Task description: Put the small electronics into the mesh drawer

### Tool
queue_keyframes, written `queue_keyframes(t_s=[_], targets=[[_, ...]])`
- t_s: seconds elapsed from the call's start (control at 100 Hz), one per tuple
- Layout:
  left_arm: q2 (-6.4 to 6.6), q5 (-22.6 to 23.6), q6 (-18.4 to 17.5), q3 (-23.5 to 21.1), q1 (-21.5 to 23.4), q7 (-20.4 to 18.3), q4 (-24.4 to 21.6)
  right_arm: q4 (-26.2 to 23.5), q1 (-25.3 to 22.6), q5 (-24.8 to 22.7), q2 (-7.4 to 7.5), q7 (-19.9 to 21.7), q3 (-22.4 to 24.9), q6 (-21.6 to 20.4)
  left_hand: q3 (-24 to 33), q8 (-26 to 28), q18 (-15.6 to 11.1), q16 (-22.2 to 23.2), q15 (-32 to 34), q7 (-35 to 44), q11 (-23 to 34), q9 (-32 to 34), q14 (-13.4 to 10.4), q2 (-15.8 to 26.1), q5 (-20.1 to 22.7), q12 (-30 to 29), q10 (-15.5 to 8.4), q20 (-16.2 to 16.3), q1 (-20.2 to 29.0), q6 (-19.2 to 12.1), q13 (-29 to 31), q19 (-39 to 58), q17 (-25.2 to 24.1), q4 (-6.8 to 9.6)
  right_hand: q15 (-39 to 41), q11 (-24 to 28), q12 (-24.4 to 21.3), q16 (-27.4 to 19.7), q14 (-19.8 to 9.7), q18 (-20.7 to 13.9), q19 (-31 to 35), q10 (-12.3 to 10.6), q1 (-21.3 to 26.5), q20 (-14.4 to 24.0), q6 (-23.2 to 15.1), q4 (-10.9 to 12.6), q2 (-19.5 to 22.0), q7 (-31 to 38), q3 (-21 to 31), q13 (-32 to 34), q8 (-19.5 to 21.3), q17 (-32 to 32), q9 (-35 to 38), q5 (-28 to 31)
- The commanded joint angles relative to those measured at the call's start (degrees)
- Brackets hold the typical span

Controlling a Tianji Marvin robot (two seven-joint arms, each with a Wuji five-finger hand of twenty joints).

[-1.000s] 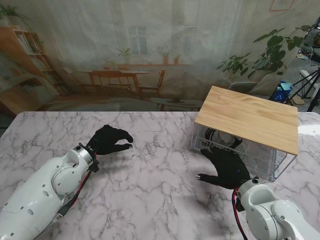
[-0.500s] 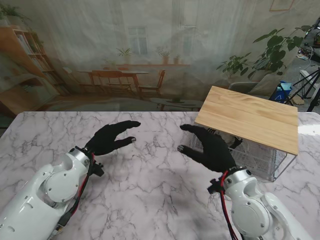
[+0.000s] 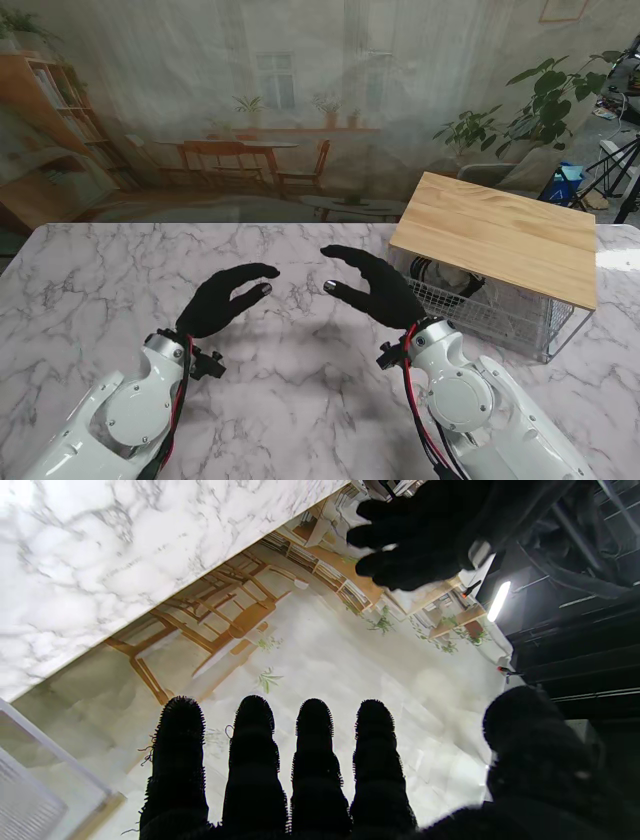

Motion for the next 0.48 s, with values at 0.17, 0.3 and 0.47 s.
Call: queue_keyframes(t_s=[0.17, 0.3, 0.47], targets=[[0.26, 2.67, 2.16, 0.39, 0.23, -3.39, 2.05, 3.2, 0.58, 2.48, -0.3, 0.94, 0.13, 0.86, -1.27, 0.11, 0.89, 0.65, 0.83, -0.1, 0.98, 0.43, -0.16, 1.56, -0.55, 0.87, -0.89, 1.15, 0.95, 0.64, 0.11, 0.42, -1.08, -0.33, 2.36, 0.11, 0.18, -0.74, -2.93, -2.06, 0.87, -2.26, 0.22, 0.21, -2.96, 0.75, -0.41, 1.57, 0.73, -0.16, -0.01, -0.31, 0.53, 0.1], [0.22, 3.63, 2.29, 0.22, 0.14, -2.63, 2.6, 3.85, 1.61, 3.49, -0.32, 1.74, -0.23, 1.69, -1.28, -0.16, 0.93, 0.85, 0.98, -0.03, 1.3, 0.46, -0.15, 1.72, -0.74, 0.94, -0.78, 1.36, 0.88, 0.79, 0.22, 0.51, -1.0, -0.31, 2.18, -0.09, 0.11, -0.94, -3.25, -2.08, 0.68, -2.36, 0.28, 0.15, -3.08, 0.74, -0.44, 1.88, 0.69, -0.45, -0.35, -0.44, 0.56, 0.09], [0.21, 3.89, 2.63, 0.35, -0.71, -2.56, 3.64, 4.56, 2.71, 4.15, -0.43, 2.01, -0.82, 2.25, -1.26, -0.58, 0.81, 1.01, 1.04, -0.01, 1.52, 0.29, -0.12, 1.94, -0.91, 0.98, -0.7, 1.5, 0.99, 1.1, -0.04, 0.46, -1.25, -0.26, 2.06, -0.2, 0.1, -1.19, -3.47, -2.15, 0.54, -2.55, 0.32, 0.11, -3.06, 0.73, -0.47, 2.22, 0.65, -0.56, -0.77, -0.46, 0.47, -0.06]])
